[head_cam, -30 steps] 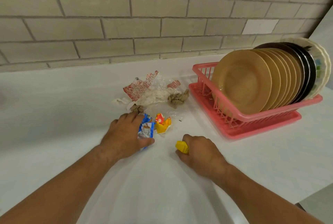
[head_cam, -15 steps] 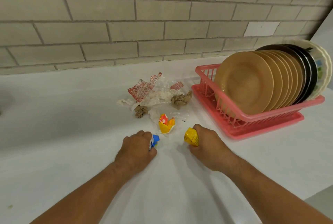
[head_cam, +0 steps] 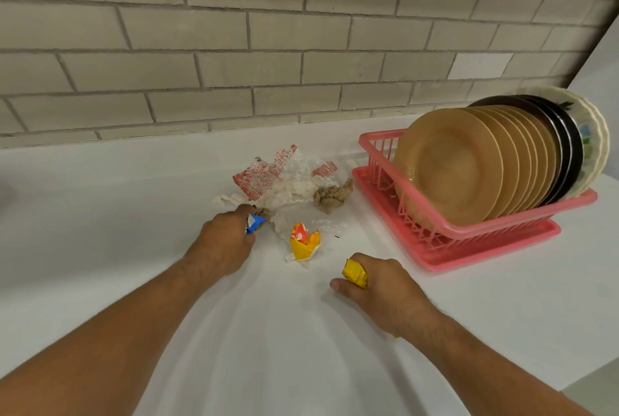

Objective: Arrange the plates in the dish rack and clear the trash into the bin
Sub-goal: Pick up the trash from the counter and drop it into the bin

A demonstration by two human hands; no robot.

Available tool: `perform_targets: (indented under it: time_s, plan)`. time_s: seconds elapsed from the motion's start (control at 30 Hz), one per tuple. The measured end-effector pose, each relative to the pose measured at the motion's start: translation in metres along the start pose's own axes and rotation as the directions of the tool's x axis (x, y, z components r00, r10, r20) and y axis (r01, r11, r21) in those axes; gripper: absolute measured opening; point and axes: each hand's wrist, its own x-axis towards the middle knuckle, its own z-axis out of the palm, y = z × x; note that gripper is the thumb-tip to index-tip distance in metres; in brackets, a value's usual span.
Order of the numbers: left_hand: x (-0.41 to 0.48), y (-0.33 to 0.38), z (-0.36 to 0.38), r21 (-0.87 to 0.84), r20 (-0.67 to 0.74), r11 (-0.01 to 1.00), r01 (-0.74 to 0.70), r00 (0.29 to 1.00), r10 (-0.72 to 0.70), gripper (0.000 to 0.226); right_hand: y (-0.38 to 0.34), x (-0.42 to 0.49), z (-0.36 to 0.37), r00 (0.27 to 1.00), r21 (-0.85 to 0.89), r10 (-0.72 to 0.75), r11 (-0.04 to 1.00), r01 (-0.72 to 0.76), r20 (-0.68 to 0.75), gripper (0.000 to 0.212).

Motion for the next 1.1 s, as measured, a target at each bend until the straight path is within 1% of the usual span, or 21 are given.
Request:
perform_targets:
  time_s: [0.03,0.07,0.13,0.2,0.27,0.37,0.43,0.53,0.63,0.73,0.8,0.87,0.93,1.0,1.03,1.1]
  plan:
    - [0.008,-0.002,0.0,0.024,0.064,0.999,-0.025,0.998,0.024,0.05,0.0,0.0,0.001,1.0,-0.006,0.001,1.0,-0.001,0.006,0.037]
    - [0.015,-0.003,0.0,0.065,0.113,0.997,-0.051,0.993,0.043,0.057,0.001,0.0,0.002,1.0,-0.012,0.0,1.0,0.001,0.012,0.037]
    - [0.03,-0.003,0.001,0.158,0.199,0.981,-0.114,0.977,0.082,0.057,0.002,-0.002,0.005,1.0,-0.015,-0.008,1.0,0.008,0.014,0.035]
    - [0.04,-0.002,0.003,0.216,0.293,0.965,-0.151,0.953,0.084,0.055,0.003,-0.004,0.007,1.0,-0.006,-0.01,1.0,0.01,0.009,0.034]
    - [0.045,0.0,0.008,0.253,0.329,0.955,-0.158,0.942,0.068,0.054,0.005,-0.007,0.009,1.0,0.004,-0.01,1.0,0.01,0.013,0.033]
    - [0.045,-0.003,0.016,0.219,0.287,0.969,-0.114,0.957,0.048,0.043,0.009,-0.015,0.009,1.0,0.016,0.0,1.0,0.0,-0.006,0.031]
    - [0.037,-0.009,0.022,0.181,0.251,0.98,-0.088,0.967,0.041,0.047,0.01,-0.02,0.006,0.999,0.033,0.023,0.999,-0.022,-0.029,0.03]
    - [0.016,-0.014,0.029,0.198,0.18,0.976,-0.093,0.982,0.057,0.057,0.01,-0.026,0.004,0.997,0.055,0.061,0.997,-0.059,-0.052,0.032]
    - [-0.005,-0.016,0.035,0.214,0.082,0.971,-0.105,0.993,0.089,0.049,0.005,-0.033,0.007,0.992,0.066,0.082,0.995,-0.075,-0.101,0.039]
    - [-0.027,-0.017,0.037,0.193,0.005,0.973,-0.129,0.991,0.131,0.043,0.0,-0.043,0.008,0.988,0.118,0.088,0.99,-0.073,-0.124,0.049]
    - [-0.044,-0.017,0.037,0.166,-0.03,0.977,-0.132,0.99,0.139,0.036,0.0,-0.05,0.006,0.99,0.131,0.079,0.989,-0.063,-0.116,0.055]
    - [-0.06,-0.015,0.035,0.106,-0.065,0.987,-0.122,0.989,0.129,0.035,0.004,-0.056,0.003,0.989,0.154,0.082,0.986,-0.063,-0.12,0.059]
    - [-0.073,-0.009,0.029,0.01,-0.094,0.994,-0.105,0.99,0.105,0.042,0.009,-0.06,-0.002,0.986,0.208,0.104,0.975,-0.075,-0.13,0.055]
    - [-0.082,0.002,0.022,-0.041,-0.109,0.995,-0.093,0.99,0.088,0.049,0.016,-0.064,-0.007,0.986,0.226,0.098,0.972,-0.067,-0.131,0.046]
    - [-0.086,0.009,0.02,-0.045,-0.121,0.995,-0.094,0.989,0.088,0.047,0.021,-0.067,-0.01,0.99,0.22,0.078,0.974,-0.05,-0.12,0.042]
    - [-0.093,0.03,0.016,-0.049,-0.158,0.993,-0.108,0.982,0.099,0.036,0.034,-0.075,-0.016,0.997,0.192,0.027,0.981,-0.013,-0.067,0.031]
